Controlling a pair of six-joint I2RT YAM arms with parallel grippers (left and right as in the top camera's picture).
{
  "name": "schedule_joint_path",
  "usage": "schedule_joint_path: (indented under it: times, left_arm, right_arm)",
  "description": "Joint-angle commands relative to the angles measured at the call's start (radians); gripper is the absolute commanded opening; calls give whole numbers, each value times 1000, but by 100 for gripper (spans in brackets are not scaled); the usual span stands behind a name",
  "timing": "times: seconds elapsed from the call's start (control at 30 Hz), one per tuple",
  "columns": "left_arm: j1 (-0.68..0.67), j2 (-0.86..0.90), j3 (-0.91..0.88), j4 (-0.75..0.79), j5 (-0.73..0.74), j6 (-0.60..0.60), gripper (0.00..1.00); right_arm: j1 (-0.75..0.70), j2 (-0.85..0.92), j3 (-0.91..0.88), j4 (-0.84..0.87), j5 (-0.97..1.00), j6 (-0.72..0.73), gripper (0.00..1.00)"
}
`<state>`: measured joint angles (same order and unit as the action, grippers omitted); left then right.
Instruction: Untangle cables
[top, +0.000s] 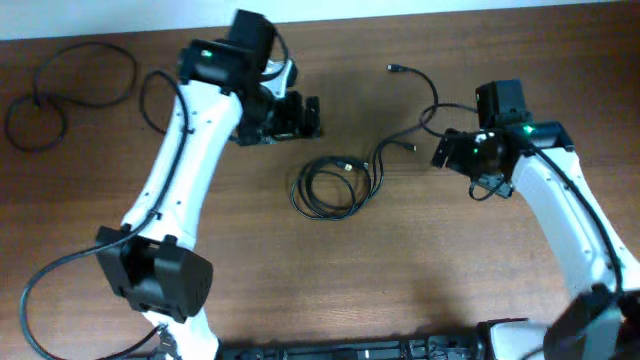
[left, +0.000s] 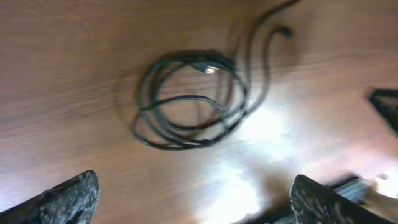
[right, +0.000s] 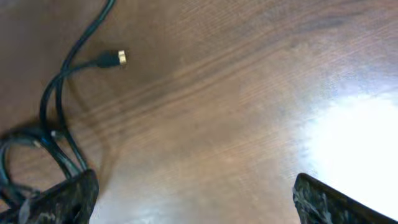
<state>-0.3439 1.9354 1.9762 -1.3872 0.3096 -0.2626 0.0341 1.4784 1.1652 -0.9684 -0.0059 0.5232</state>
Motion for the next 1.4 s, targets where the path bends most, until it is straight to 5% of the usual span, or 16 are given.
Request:
schedule_joint_path:
  times: [0.0, 0.1, 0.2, 0.33, 0.5, 0.57, 0.63, 0.7, 0.8, 0.83, 1.13, 1.23, 1.37]
  left_arm:
    - [-98, -6, 1, -64, -190, -40, 96]
    - [-157, -40, -128, 13, -335, -192, 89]
    - [-167, -229, -599, 380, -323, -365, 88]
    - [-176, -304, -958, 846, -175, -641, 68]
    - [-303, -212, -978, 1171, -246, -642, 86]
    - [-302, -177, -978, 1212, -247, -642, 78]
    - [-303, -127, -978, 1262, -250, -642, 57]
    - [-302, -80, -978, 1335, -251, -642, 55]
    - [-299, -81, -977, 1346, -252, -628, 6]
    - [-288, -106, -971, 1320, -246, -602, 0]
    - [-139, -704, -962, 1146, -299, -547, 0]
    - [-134, -887, -962, 1170, -460, -547, 0]
    - [-130, -921, -962, 1187, -571, -547, 0]
  right_arm:
    - [-4, -263, 19, -86, 19, -72, 99]
    - [-4, -608, 13, -187, 117, -74, 99]
    - [-4, -756, 11, -248, 123, -74, 99]
    - [-3, -712, 11, -240, 115, -70, 99]
    - [-2, -521, 11, -242, 23, -71, 99]
    - [-2, -472, 11, -248, 13, -71, 99]
    - [-2, -409, 11, -247, 8, -70, 99]
    - [-2, -354, 11, -247, -59, -71, 99]
    - [-2, -282, 11, -240, -140, -71, 99]
    - [-2, -248, 11, -233, -193, -71, 99]
    - [91, 77, 11, -185, -282, -74, 99]
    - [250, 84, 11, -54, -281, -74, 99]
    - [398, 104, 11, 245, -271, -60, 99]
